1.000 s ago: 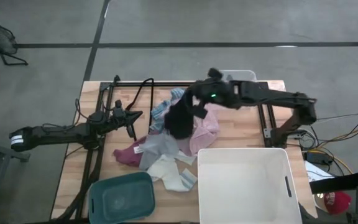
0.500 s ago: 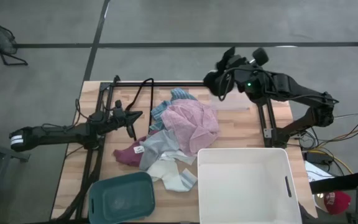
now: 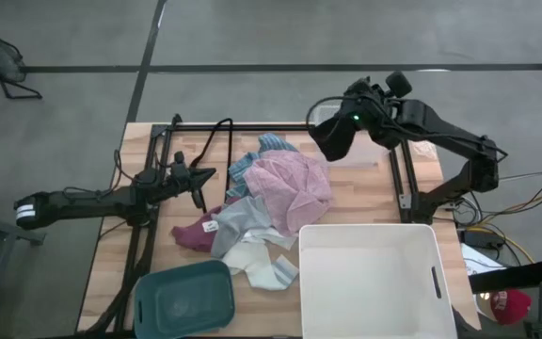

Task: Pick & Place Cloths
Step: Put the black boxer into the transparent bin

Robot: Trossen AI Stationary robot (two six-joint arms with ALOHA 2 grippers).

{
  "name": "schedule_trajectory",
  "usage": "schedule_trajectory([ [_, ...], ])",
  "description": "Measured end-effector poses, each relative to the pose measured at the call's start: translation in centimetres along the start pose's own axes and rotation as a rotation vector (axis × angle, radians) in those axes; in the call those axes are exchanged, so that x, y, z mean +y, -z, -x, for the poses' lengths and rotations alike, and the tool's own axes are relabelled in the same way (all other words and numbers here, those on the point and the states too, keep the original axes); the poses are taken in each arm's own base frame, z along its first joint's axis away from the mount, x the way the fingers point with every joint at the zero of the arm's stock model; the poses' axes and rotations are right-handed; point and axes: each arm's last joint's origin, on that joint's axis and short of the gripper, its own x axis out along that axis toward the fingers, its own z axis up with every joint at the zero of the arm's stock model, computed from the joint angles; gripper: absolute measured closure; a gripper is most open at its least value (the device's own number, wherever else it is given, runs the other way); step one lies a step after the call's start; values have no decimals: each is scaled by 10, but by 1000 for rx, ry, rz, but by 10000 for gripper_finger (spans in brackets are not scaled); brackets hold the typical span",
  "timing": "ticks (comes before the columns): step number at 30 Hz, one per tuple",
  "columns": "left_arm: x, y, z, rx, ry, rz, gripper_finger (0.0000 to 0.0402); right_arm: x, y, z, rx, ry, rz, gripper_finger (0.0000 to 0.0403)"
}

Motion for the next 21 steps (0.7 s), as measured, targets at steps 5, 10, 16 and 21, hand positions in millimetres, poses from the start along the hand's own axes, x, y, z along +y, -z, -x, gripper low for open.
schedule_trajectory([
  [5,0,0,0,0,0,0,388,5,12,-23,79,53,16,392],
  [10,0,0,0,0,0,0,388,17,26,-38,131,71,40,385],
  [16,0,0,0,0,0,0,388,38,45,-49,189,0,77,392],
  [21,0,0,0,0,0,0,388,58,59,-59,204,-55,117,379],
])
